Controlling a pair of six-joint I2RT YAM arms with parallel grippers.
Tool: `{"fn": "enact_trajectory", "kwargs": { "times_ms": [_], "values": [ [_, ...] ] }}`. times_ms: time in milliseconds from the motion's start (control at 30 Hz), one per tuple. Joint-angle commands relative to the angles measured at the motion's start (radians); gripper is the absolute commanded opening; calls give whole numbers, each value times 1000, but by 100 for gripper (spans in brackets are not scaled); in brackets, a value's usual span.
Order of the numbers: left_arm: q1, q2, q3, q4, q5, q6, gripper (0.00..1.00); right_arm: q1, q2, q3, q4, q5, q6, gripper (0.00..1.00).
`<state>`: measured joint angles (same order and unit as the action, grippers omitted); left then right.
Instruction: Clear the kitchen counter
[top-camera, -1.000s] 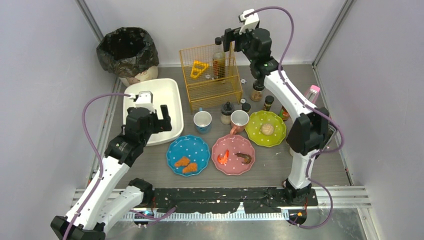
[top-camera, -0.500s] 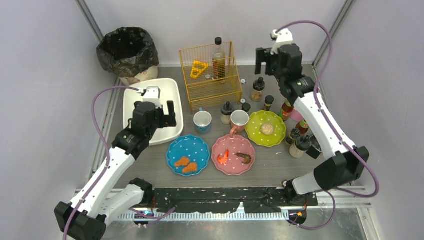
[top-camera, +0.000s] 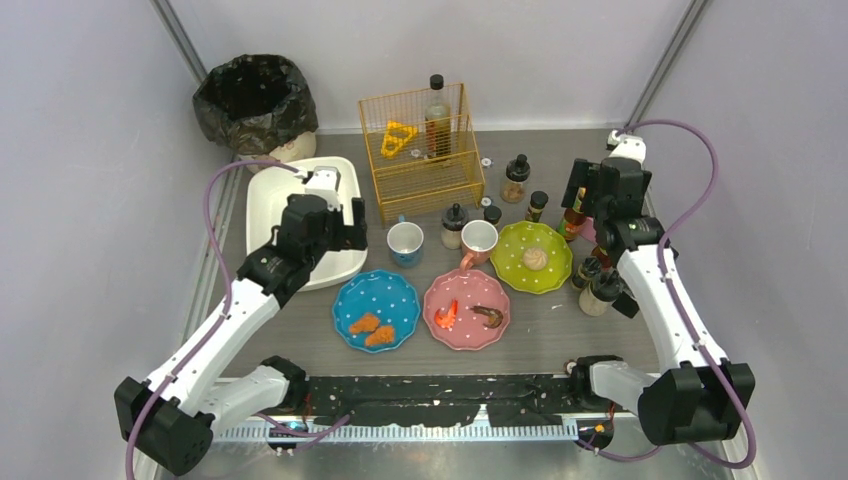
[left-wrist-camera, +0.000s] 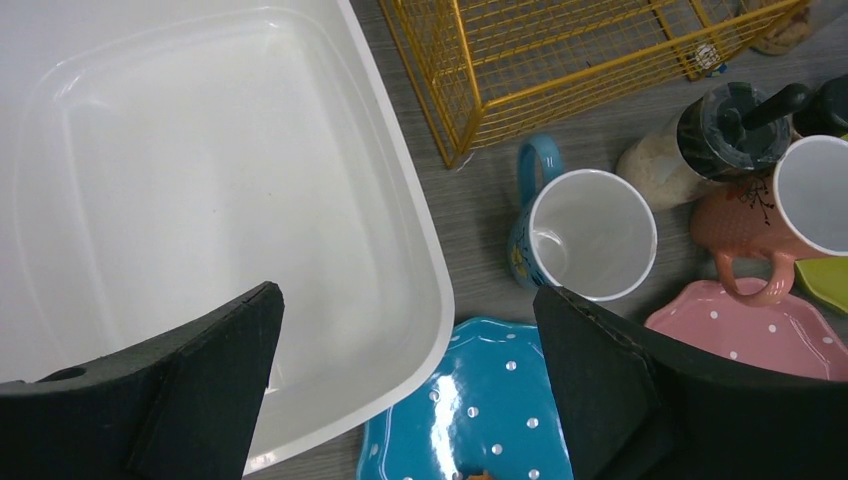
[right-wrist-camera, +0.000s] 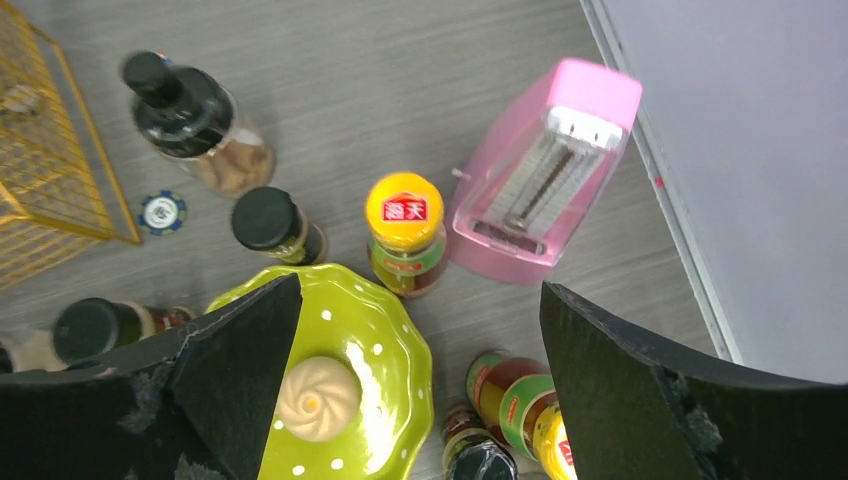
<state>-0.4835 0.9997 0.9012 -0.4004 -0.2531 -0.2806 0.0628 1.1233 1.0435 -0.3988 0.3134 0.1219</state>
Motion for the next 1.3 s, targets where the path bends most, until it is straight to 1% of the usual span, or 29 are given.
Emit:
{"fn": "enact_trajectory", "kwargs": {
  "times_ms": [0, 167, 267, 400, 533, 733, 867, 900, 933, 967, 1000, 1033, 1067, 1100, 1133, 1200, 1267],
  "values": [
    [-4, -8, 48, 39, 16, -6, 99, -32, 5, -76, 140, 16, 30, 93],
    [-3, -22, 38, 24, 17, -15, 100, -39, 46, -161, 319, -40, 22, 89],
    [-4, -32, 31, 25, 19, -18, 100, -43, 90, -201, 432, -46, 17, 86],
    [-4, -49, 18, 28, 13, -17, 99, -44, 149, -237, 534, -64, -8, 81],
    [-4, -61, 5, 30, 3, -14, 100, -61, 173, -264, 593, -75, -28, 73],
    [-4, -65, 0, 36, -7, -1, 99, -63, 189, -291, 611, -59, -39, 70],
    [-4, -63, 1, 36, -12, 7, 99, -63, 190, -301, 611, -67, -48, 58],
    [-4, -61, 3, 37, -14, 8, 99, -63, 184, -303, 608, -70, -49, 52],
    [-4, -61, 4, 37, -14, 9, 99, -63, 181, -303, 605, -77, -50, 49],
    [-4, -60, 8, 35, -14, 11, 99, -63, 170, -301, 600, -80, -51, 42],
    [-4, -58, 10, 34, -14, 11, 99, -63, 164, -300, 595, -87, -53, 39],
    [-4, -57, 12, 33, -14, 12, 99, -63, 150, -293, 584, -91, -55, 32],
    [-4, -55, 15, 32, -14, 14, 99, -63, 142, -287, 576, -103, -56, 29],
    [-4, -54, 19, 32, -14, 15, 99, -63, 129, -270, 558, -109, -59, 23],
    [-4, -51, 21, 31, -15, 17, 99, -63, 117, -258, 547, -123, -59, 20],
    [-4, -46, 28, 33, -14, 18, 99, -63, 103, -214, 506, -135, -65, 9],
    [-4, -42, 36, 33, -13, 18, 99, -63, 89, -158, 450, -133, -74, 6]
  ]
}}
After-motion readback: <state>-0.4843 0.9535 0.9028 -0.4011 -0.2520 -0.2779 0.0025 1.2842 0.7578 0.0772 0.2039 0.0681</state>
